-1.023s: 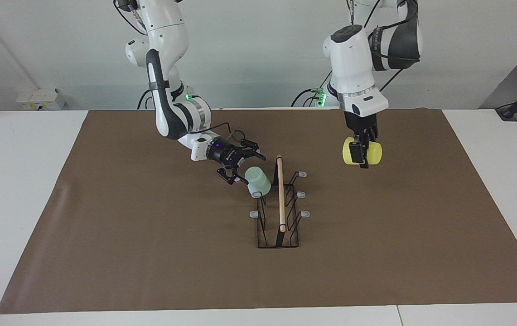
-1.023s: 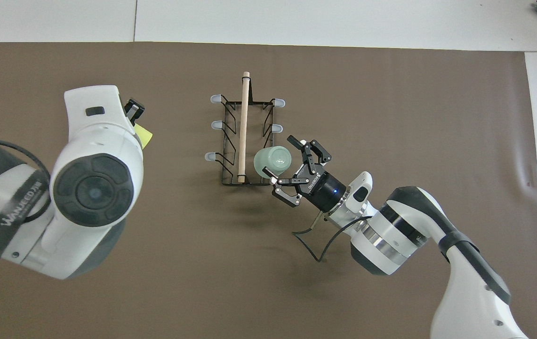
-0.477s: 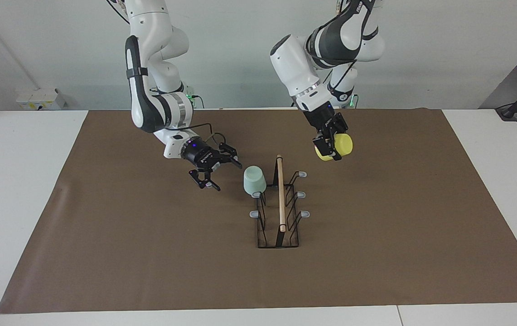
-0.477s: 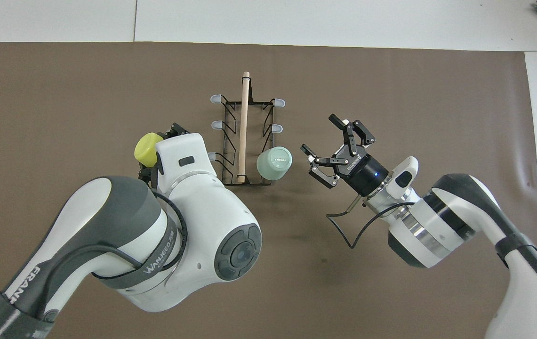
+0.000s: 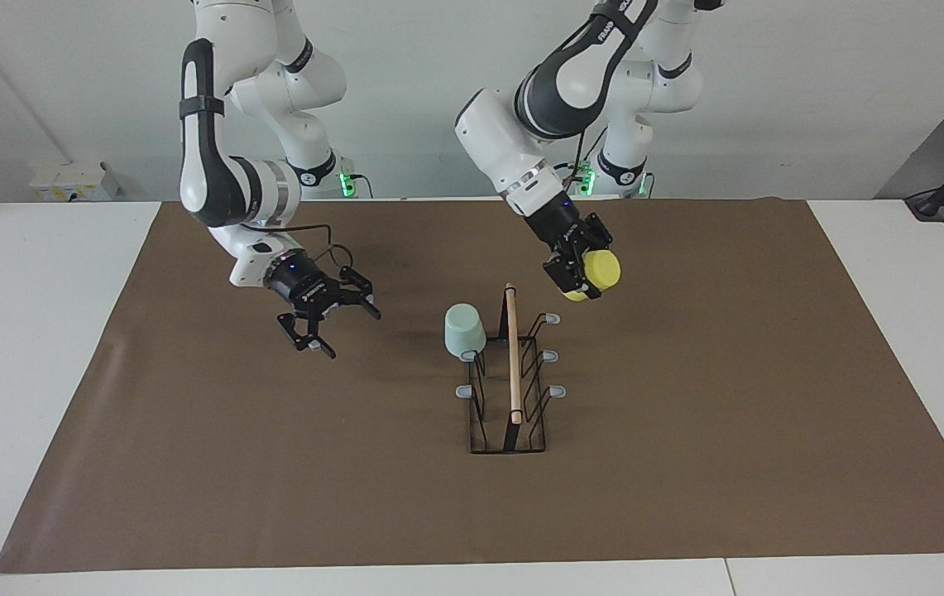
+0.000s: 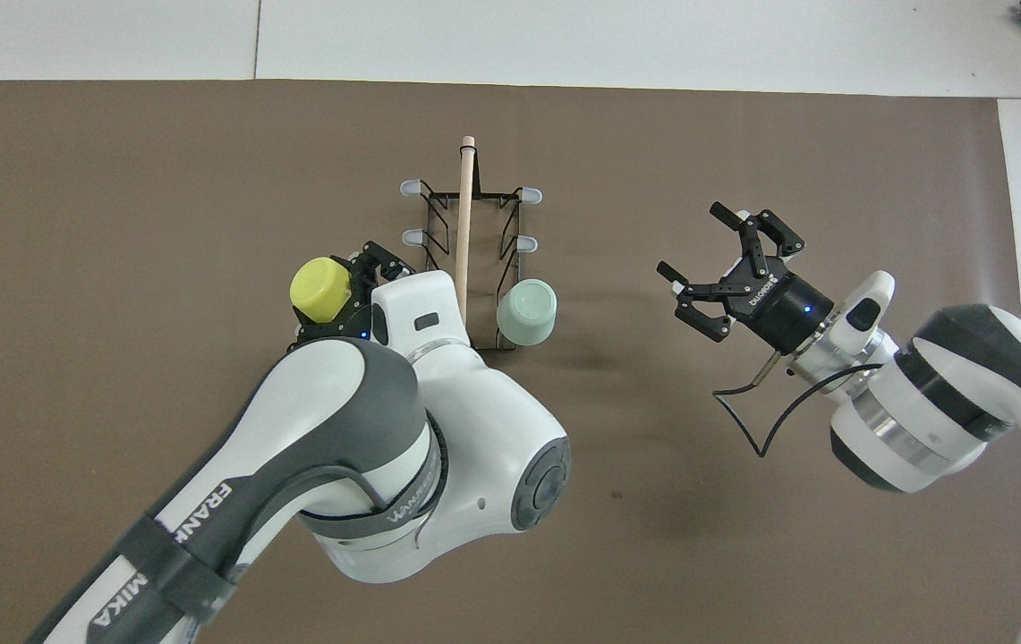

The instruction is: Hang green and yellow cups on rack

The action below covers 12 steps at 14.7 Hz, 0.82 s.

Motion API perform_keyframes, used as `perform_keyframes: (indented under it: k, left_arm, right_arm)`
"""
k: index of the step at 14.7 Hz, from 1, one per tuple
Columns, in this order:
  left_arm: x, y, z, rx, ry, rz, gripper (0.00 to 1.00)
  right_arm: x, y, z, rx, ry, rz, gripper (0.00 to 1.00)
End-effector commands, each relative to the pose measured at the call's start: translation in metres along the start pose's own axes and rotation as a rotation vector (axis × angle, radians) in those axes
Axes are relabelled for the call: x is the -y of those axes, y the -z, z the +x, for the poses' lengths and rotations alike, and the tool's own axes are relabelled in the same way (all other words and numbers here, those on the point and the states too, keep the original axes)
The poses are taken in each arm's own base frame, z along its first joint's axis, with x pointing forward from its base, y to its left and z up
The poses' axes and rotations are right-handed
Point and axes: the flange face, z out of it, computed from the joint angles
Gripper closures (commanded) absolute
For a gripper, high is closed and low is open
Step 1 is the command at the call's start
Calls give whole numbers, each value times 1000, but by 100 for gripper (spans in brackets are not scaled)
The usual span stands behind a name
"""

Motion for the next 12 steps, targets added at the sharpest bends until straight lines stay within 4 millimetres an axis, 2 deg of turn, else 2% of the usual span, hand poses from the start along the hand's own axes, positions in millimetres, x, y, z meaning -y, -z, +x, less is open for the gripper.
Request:
perform_keyframes:
  k: [1, 3, 4, 6, 12]
  left_arm:
    - [-23, -7, -14, -33, 9, 21, 100]
    - [-37, -20, -33, -93, 1, 31, 100]
    - [-43, -20, -35, -97, 17, 35, 100]
    - [-43, -21, -41, -101, 8, 31, 100]
    - [-38, -12, -64, -88, -24, 9, 100]
  right_arm:
    - [-37, 23, 10, 79, 79, 11, 0]
    - [-68, 46, 16, 162, 178, 26, 0]
    - [-80, 54, 20, 216, 234, 34, 0]
    - [-100, 69, 31, 322, 334, 42, 0]
    - [-133, 91, 63, 592, 471, 29, 0]
